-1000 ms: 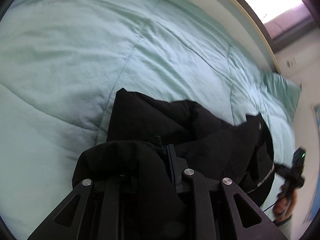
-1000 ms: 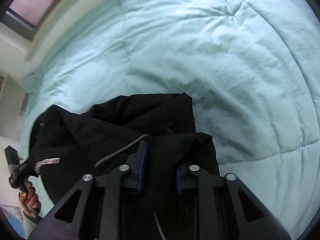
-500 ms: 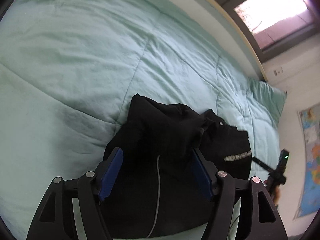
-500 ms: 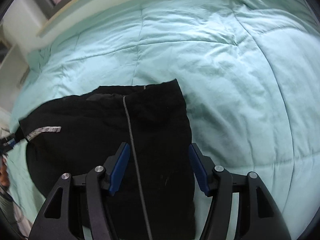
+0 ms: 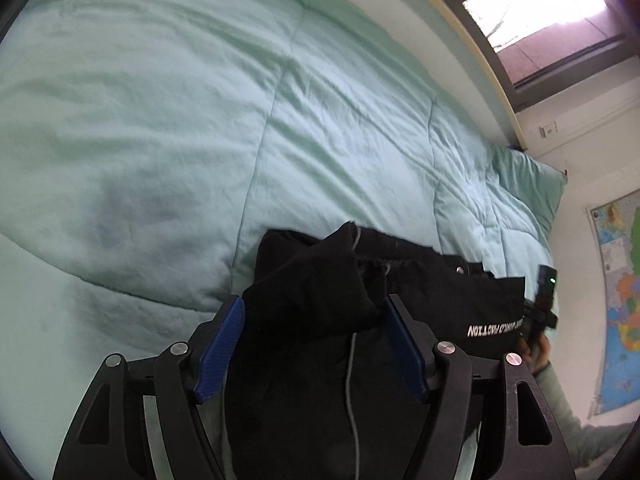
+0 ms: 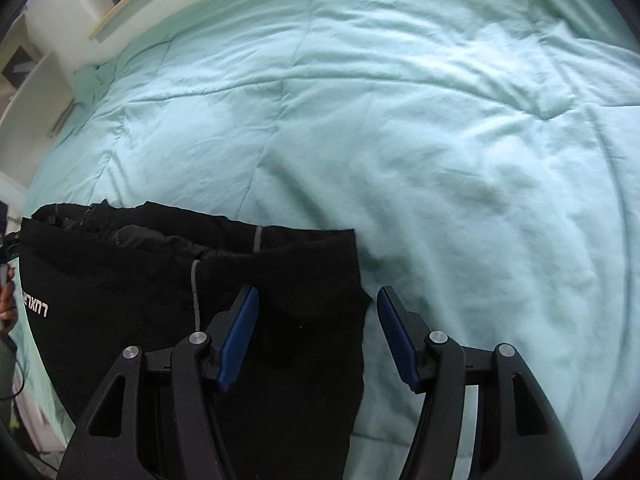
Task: Fold large clothes
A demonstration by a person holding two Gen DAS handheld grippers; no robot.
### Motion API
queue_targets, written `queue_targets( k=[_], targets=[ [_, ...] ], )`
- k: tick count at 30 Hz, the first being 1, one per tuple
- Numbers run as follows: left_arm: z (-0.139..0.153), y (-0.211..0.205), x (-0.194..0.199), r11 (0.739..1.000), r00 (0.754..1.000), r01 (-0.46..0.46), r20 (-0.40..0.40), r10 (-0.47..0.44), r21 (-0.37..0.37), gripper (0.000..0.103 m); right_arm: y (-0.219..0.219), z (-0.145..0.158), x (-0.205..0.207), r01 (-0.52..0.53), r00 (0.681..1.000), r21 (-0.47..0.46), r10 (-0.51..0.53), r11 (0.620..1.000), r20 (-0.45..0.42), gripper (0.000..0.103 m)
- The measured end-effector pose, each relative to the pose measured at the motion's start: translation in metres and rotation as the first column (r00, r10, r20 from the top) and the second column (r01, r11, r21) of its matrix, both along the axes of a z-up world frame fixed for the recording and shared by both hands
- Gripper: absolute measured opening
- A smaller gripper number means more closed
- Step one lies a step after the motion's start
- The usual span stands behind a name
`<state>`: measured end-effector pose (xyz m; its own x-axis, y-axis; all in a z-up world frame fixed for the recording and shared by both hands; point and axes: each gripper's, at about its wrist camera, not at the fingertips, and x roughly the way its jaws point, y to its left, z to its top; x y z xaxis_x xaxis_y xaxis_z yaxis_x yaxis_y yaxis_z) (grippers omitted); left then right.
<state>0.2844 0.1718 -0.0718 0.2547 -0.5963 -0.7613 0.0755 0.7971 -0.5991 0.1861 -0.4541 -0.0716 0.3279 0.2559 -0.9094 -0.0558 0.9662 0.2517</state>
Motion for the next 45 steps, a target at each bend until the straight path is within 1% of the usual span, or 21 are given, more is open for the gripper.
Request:
queue_targets(
  k=[3,4,5,7,10,15,16,19,23,25,26,27,28,30,33,34,36,38,40,43,45],
  targets=[
    [-0.018,0.0,0.008,0.998,0.998,0.015,-0.052,-0.019,-0.065,0.076,0.006,-0.011,0.006,-0.018,1.0,0.023,0.018,1.0,-0.012,0.066],
    [-0.024,0.0,0.009,0.996,0.998,0.012,-0.063,-0.017,-0.083,0.075,0.007,-0.011,0.006,-0.018,1.0,0.024,0.018,1.0,-0.003,0.056],
    [-0.03,0.001,0.01,0.994,0.997,-0.002,-0.071,-0.005,-0.105,0.076,0.008,-0.009,0.003,-0.016,1.0,0.034,0.016,0.999,0.003,0.034],
    [-0.035,0.002,0.01,0.991,0.998,-0.022,-0.069,0.013,-0.132,0.075,0.011,-0.001,-0.007,0.007,0.999,-0.012,-0.007,1.0,0.04,0.032],
    [-0.033,0.004,0.001,0.99,0.999,-0.034,-0.043,0.029,-0.134,0.06,0.015,0.013,-0.025,0.039,0.996,-0.068,-0.033,0.997,0.08,0.024],
    [-0.03,0.021,-0.016,0.978,0.994,-0.095,-0.073,0.082,-0.188,0.065,0.023,0.032,-0.051,0.067,0.992,-0.119,-0.053,0.991,0.116,0.022],
    [-0.031,0.022,-0.016,0.978,0.992,-0.098,-0.092,0.082,-0.184,0.071,0.023,0.031,-0.051,0.056,0.994,-0.107,-0.045,0.993,0.104,0.023],
    [-0.039,0.017,-0.008,0.992,0.988,-0.081,-0.141,0.068,-0.093,0.073,0.027,0.018,-0.04,0.029,0.998,-0.104,-0.023,0.994,0.054,0.026],
    [-0.053,0.001,0.006,0.995,0.987,-0.031,-0.162,0.015,-0.094,0.073,0.023,-0.002,-0.016,0.046,0.999,-0.059,-0.047,0.997,-0.003,0.034],
    [-0.061,-0.006,0.013,0.991,0.986,-0.024,-0.167,0.001,-0.133,0.072,0.019,-0.01,-0.008,0.065,0.998,-0.024,-0.065,0.998,-0.017,0.037],
    [-0.063,-0.01,0.016,0.988,0.987,-0.029,-0.158,0.005,-0.149,0.071,0.017,-0.013,-0.006,0.077,0.997,-0.007,-0.077,0.997,-0.019,0.038],
    [-0.06,-0.012,0.018,0.991,0.99,-0.03,-0.143,0.011,-0.133,0.059,0.015,-0.014,-0.005,0.09,0.996,-0.008,-0.09,0.996,-0.016,0.038],
    [-0.053,-0.019,0.017,0.996,0.994,-0.003,-0.113,-0.006,-0.085,0.042,0.016,-0.013,-0.007,0.099,0.995,-0.024,-0.1,0.995,-0.007,0.031],
    [-0.032,-0.03,0.007,0.999,0.999,0.044,-0.029,-0.044,0.024,0.026,0.019,0.001,-0.015,0.122,0.991,-0.081,-0.118,0.989,0.059,0.018],
    [0.005,-0.028,-0.007,0.999,0.998,0.021,0.052,-0.024,0.047,0.021,0.019,0.041,-0.034,0.185,0.97,-0.138,-0.158,0.973,0.184,0.015],
    [0.023,-0.024,-0.009,1.0,0.996,-0.003,0.087,0.0,0.031,0.015,0.015,0.056,-0.039,0.214,0.958,-0.149,-0.178,0.965,0.223,0.015],
    [0.054,-0.014,-0.005,0.997,0.985,-0.036,0.163,0.048,-0.073,0.015,0.01,0.077,-0.037,0.25,0.941,-0.142,-0.205,0.958,0.269,0.014],
    [0.063,-0.016,0.01,0.996,0.979,-0.052,0.192,0.067,-0.078,0.015,0.009,0.083,-0.026,0.271,0.934,-0.164,-0.217,0.949,0.284,0.014],
    [0.049,-0.031,0.029,0.998,0.98,-0.057,0.193,0.05,0.03,0.015,0.008,0.066,-0.002,0.294,0.937,-0.202,-0.24,0.934,0.253,0.014],
    [-0.015,-0.053,0.054,0.984,0.998,-0.049,0.038,0.043,0.172,0.016,0.006,0.012,0.024,0.295,0.954,-0.232,-0.274,0.927,0.121,0.014],
    [-0.057,-0.051,0.058,0.989,0.997,-0.058,-0.044,0.065,0.136,0.02,0.004,-0.024,0.03,0.279,0.96,-0.205,-0.28,0.938,0.025,0.014]
  ],
)
